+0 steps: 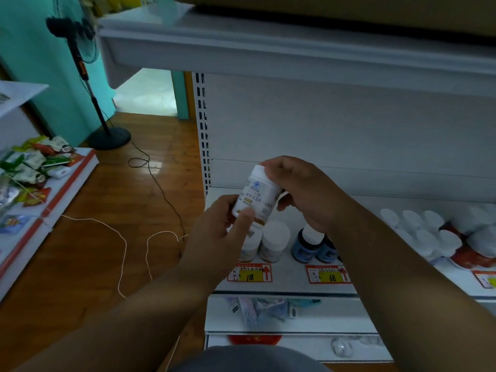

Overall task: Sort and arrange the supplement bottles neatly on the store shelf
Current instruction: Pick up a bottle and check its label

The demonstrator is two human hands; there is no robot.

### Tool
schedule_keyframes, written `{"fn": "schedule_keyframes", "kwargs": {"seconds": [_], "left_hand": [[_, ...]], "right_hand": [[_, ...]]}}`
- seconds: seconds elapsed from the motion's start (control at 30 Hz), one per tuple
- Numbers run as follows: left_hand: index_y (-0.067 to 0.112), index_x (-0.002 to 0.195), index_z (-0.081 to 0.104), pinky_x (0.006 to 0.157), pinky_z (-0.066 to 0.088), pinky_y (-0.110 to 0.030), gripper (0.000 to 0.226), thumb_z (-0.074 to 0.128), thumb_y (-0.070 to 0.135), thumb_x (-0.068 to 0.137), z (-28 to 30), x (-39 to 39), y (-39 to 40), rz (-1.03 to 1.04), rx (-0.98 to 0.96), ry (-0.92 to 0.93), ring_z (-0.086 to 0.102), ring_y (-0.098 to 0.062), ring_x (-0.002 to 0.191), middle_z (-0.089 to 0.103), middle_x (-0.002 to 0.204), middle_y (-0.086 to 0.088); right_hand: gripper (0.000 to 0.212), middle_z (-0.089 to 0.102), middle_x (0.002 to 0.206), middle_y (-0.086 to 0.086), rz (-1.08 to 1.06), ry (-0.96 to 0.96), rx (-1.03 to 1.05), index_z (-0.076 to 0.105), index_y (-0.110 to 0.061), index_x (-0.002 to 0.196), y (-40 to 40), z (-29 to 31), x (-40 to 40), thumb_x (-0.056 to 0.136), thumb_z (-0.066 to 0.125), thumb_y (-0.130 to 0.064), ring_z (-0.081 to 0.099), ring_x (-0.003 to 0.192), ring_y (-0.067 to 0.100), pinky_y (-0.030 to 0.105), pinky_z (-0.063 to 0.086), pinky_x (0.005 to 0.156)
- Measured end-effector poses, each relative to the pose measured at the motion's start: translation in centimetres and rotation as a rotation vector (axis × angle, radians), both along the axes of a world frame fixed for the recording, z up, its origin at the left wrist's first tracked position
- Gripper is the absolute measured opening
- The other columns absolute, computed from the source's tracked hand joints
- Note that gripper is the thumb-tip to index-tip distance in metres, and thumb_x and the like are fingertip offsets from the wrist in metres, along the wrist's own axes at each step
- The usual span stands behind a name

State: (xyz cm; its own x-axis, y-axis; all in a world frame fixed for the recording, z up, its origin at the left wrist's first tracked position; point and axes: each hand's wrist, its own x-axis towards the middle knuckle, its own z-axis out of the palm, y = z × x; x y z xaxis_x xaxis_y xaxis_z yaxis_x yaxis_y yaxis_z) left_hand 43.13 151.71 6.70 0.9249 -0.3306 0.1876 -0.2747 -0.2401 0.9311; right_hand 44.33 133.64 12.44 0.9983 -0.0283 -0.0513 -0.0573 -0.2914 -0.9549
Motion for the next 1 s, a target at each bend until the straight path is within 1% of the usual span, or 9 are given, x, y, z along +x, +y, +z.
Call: {"fn": "schedule_keyframes", "kwargs": {"seconds": [0.13, 0.27, 0.37, 0.43, 0.5, 0.73, 0.83, 0.9, 1.0], "left_hand": [[0.032, 0.126, 0.046, 0.087, 0.053, -0.038, 0.062, 0.031, 0.075, 0.085, -1.6, 1.1, 0.8, 0.03, 0.194, -0.133, 0.056, -0.007, 0.107, 0.057, 0.116, 0.016], [0.02, 0.12, 0.05, 0.089, 0.047, -0.036, 0.056, 0.035, 0.064, 0.09, -2.2, 1.5, 1.6, 0.207, 0.402, -0.35, 0.052, -0.013, 0.106, 0.056, 0.115, 0.003], [0.019, 0.114, 0.055, 0.09, 0.043, -0.031, 0.039, 0.048, 0.05, 0.092, -2.6, 1.5, 1.9, 0.055, 0.581, -0.6, 0.053, -0.015, 0.105, 0.058, 0.112, 0.001], [0.02, 0.121, 0.055, 0.099, 0.042, -0.035, 0.04, 0.052, 0.046, 0.091, -3.2, 1.5, 1.6, -0.121, 0.712, -0.725, 0.055, -0.021, 0.114, 0.059, 0.122, -0.001], [0.019, 0.129, 0.051, 0.105, 0.038, -0.038, 0.048, 0.055, 0.046, 0.089, -4.0, 1.7, 1.4, -0.203, 0.793, -0.797, 0.053, -0.024, 0.121, 0.056, 0.132, -0.004], [0.017, 0.149, 0.024, 0.115, 0.016, -0.039, 0.071, 0.049, 0.049, 0.092, -6.8, 2.1, 2.5, -0.336, 0.904, -0.723, 0.024, -0.023, 0.144, 0.03, 0.155, -0.004], [0.015, 0.152, 0.016, 0.118, 0.018, -0.042, 0.077, 0.049, 0.048, 0.091, -7.2, 2.3, 2.6, -0.378, 0.929, -0.712, 0.016, -0.024, 0.147, 0.022, 0.158, -0.007], [0.015, 0.153, 0.012, 0.118, 0.012, -0.04, 0.081, 0.051, 0.048, 0.089, -7.2, 2.4, 2.7, -0.387, 0.925, -0.703, 0.012, -0.024, 0.148, 0.018, 0.159, -0.007], [0.015, 0.153, 0.012, 0.116, 0.008, -0.038, 0.085, 0.053, 0.048, 0.086, -7.1, 2.5, 2.7, -0.393, 0.921, -0.704, 0.011, -0.024, 0.148, 0.017, 0.159, -0.007]], "right_hand": [[0.025, 0.071, 0.095, 0.003, -0.051, -0.071, -0.086, 0.064, -0.018, 0.1, 0.7, 0.4, 0.7, 0.088, 0.062, -0.04, 0.069, 0.085, 0.023, 0.036, 0.06, 0.071], [0.028, 0.068, 0.098, -0.001, -0.122, -0.096, -0.236, 0.061, -0.022, 0.106, 0.4, -0.1, 2.2, 0.086, 0.065, -0.041, 0.068, 0.084, 0.017, 0.038, 0.06, 0.072], [0.036, 0.063, 0.11, -0.004, -0.094, -0.056, -0.365, 0.056, -0.027, 0.117, 0.9, -0.8, 3.8, 0.084, 0.066, -0.038, 0.064, 0.094, 0.015, 0.04, 0.058, 0.081], [0.042, 0.06, 0.12, -0.002, -0.036, -0.043, -0.477, 0.054, -0.025, 0.123, 1.8, -1.3, 4.7, 0.084, 0.067, -0.035, 0.059, 0.102, 0.013, 0.033, 0.054, 0.084], [0.046, 0.057, 0.125, -0.001, 0.011, -0.047, -0.571, 0.054, -0.022, 0.126, 2.8, -1.9, 5.7, 0.084, 0.068, -0.036, 0.055, 0.105, 0.012, 0.027, 0.048, 0.082], [0.043, 0.059, 0.108, -0.005, 0.146, 0.055, -0.683, 0.057, -0.023, 0.113, 4.9, -4.6, 7.9, 0.075, 0.075, -0.036, 0.053, 0.087, 0.008, 0.02, 0.04, 0.062], [0.05, 0.056, 0.104, -0.006, 0.205, 0.115, -0.73, 0.057, -0.021, 0.113, 5.3, -5.3, 8.4, 0.072, 0.08, -0.039, 0.053, 0.093, 0.012, 0.024, 0.042, 0.069], [0.055, 0.057, 0.106, -0.005, 0.244, 0.164, -0.754, 0.058, -0.022, 0.115, 5.5, -5.7, 8.7, 0.069, 0.082, -0.042, 0.055, 0.095, 0.013, 0.027, 0.047, 0.076], [0.048, 0.06, 0.104, -0.007, 0.278, 0.197, -0.735, 0.059, -0.026, 0.109, 5.6, -5.9, 9.0, 0.07, 0.081, -0.044, 0.059, 0.09, 0.012, 0.03, 0.053, 0.077]]}}
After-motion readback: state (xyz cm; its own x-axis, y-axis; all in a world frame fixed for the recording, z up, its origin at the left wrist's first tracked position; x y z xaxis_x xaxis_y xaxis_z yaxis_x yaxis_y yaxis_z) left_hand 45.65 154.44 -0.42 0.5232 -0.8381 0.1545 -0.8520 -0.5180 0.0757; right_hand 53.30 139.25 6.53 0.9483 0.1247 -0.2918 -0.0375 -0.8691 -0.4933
